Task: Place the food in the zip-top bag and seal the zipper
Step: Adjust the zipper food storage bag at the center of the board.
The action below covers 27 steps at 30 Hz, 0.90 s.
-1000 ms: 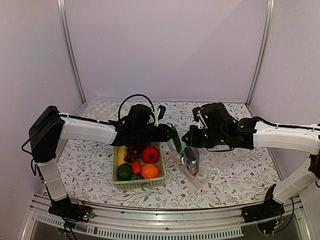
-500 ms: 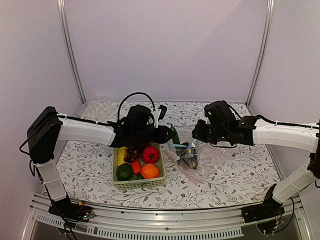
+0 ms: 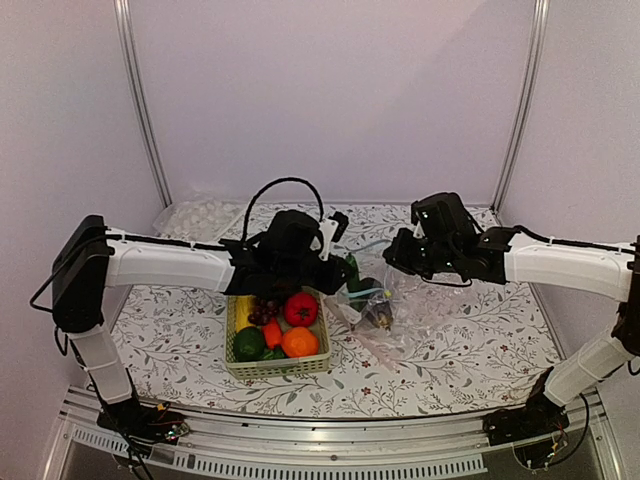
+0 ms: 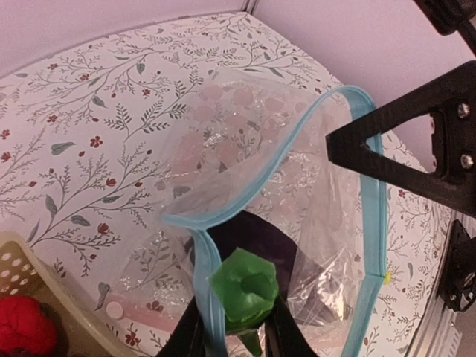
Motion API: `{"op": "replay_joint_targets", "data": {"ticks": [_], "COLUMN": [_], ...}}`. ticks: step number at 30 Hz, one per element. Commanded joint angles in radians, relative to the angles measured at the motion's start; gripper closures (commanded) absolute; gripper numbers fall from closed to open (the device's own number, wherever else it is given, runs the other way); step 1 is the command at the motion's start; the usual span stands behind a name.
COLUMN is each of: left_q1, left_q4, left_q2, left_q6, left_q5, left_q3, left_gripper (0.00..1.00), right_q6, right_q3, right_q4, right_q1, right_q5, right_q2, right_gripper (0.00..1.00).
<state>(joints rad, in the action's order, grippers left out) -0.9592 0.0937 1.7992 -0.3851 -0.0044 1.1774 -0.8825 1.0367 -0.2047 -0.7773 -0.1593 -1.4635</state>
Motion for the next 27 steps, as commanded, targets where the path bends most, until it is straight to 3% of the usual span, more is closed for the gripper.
{"op": "replay_joint_targets", "data": {"ticks": [1,5,8,13,18,22,27], "left_q1": [0.0,0.015,0.029,0.054,0.07,0.077,0.082], "left_q4": [-0.262,-0.378,-0.419,-0.394,-0.324,-0.279,-0.269], "left_q2": [0.05,0.103,0.111,0.047,-0.057,-0.132,-0.176], "left_q6": [-0.01,-0.044,-0.067,-0.127,-0.172,-0.203,-0.267], "left_q5": [-0.071,-0.041,-0.037,-0.004,0.06,0.113,0.128], "left_q3": [0.126,0.228,0.263,0.225,0.144,0.089,0.027], "left_gripper": [0.85,0.75,0.59,0.28,0.1,0.01,0.0], "right_q6": [0.076,0.146,0.145,0.133,0.131,0.124,0.124], "right_q3": [0.007,-0.007,-0.032,-0.072,-0.092,-0.094,-0.093], "right_q4": [0.117,0.117,0.125,0.129,0.128,0.132,0.136], "right_q1": [-0.009,-0.07,-0.095,-0.102,-0.102,-0.101,-0.102], "right_q5": [0.145,0.199,0.204,0.178,0.165,0.169,0.173], "right_q2": [0.034,0.072,0.096,0.131,0.13,0.119,0.12], "right_gripper": [1.0,1.0,1.0,1.0,1.0,1.0,1.0]}}
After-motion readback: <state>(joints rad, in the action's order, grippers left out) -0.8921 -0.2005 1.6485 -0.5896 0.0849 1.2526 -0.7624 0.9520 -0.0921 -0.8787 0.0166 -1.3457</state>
